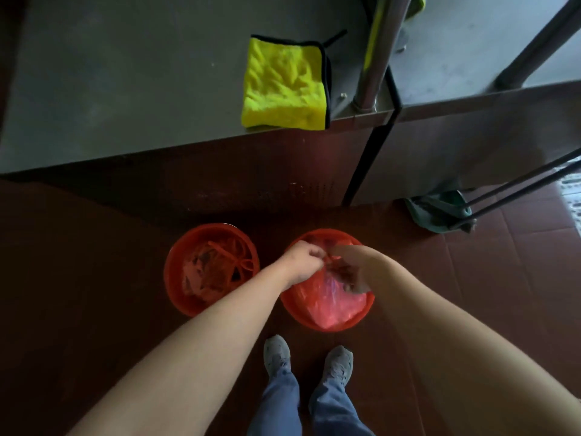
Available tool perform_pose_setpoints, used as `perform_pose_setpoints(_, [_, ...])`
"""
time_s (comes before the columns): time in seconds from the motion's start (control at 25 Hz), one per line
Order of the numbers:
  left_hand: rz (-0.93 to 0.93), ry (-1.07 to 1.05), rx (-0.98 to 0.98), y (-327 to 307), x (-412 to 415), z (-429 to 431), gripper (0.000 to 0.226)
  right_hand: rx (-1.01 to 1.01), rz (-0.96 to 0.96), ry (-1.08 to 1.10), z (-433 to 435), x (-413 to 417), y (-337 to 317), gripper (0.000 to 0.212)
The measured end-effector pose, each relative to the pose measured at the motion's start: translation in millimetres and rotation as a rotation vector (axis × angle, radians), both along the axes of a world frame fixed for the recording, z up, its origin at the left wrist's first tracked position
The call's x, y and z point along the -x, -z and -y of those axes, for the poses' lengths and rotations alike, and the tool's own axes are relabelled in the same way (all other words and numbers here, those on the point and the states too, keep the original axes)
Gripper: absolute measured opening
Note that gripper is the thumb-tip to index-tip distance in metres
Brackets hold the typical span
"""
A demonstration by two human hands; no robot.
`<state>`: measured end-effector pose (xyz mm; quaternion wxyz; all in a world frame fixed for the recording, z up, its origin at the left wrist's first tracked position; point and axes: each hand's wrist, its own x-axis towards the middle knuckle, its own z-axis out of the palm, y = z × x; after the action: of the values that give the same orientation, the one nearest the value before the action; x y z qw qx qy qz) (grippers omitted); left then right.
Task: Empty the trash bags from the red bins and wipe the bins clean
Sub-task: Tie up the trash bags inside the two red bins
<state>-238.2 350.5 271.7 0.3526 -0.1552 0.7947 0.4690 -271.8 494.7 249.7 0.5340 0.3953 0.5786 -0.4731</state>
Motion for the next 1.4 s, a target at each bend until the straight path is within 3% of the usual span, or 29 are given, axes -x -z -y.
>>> perform_pose_setpoints(0.12, [0.048, 0.022, -0.010, -24, -5, 11, 0.032, -0.063, -0.077, -0.051, 16, 4, -38, 0.024])
perform_pose_setpoints(0.24, [0.055, 0.003, -0.014, -48, -6, 30, 0.039, -0.062, -0.257, 0.072, 31, 4, -65, 0.030])
perform_pose_setpoints(0.44, [-0.013, -0.001, 0.299, -81, -2, 108, 0.027, -0.053, -0.432, 0.350, 56, -12, -87, 0.008])
perform_pose_setpoints(0.6, [0.001, 0.094, 0.443, -75, -5, 182, 0.028, -0.160, -0.521, 0.507, 89, -27, -88, 0.012])
perform_pose_setpoints(0.88, [-0.054, 0.301, 0.514, -89, 7, 282, 0.033, -0.182, -0.593, 0.905, 168, -43, -146, 0.012])
perform_pose_setpoints(1.16, [-0.129, 0.435, 0.502, -130, 11, 326, 0.033, -0.210, -0.566, 1.040, 216, -87, -195, 0.015])
perform_pose_setpoints(1.4, [-0.192, 0.482, 0.481, -144, -17, 347, 0.024, -0.210, -0.546, 1.084, 234, -137, -196, 0.010])
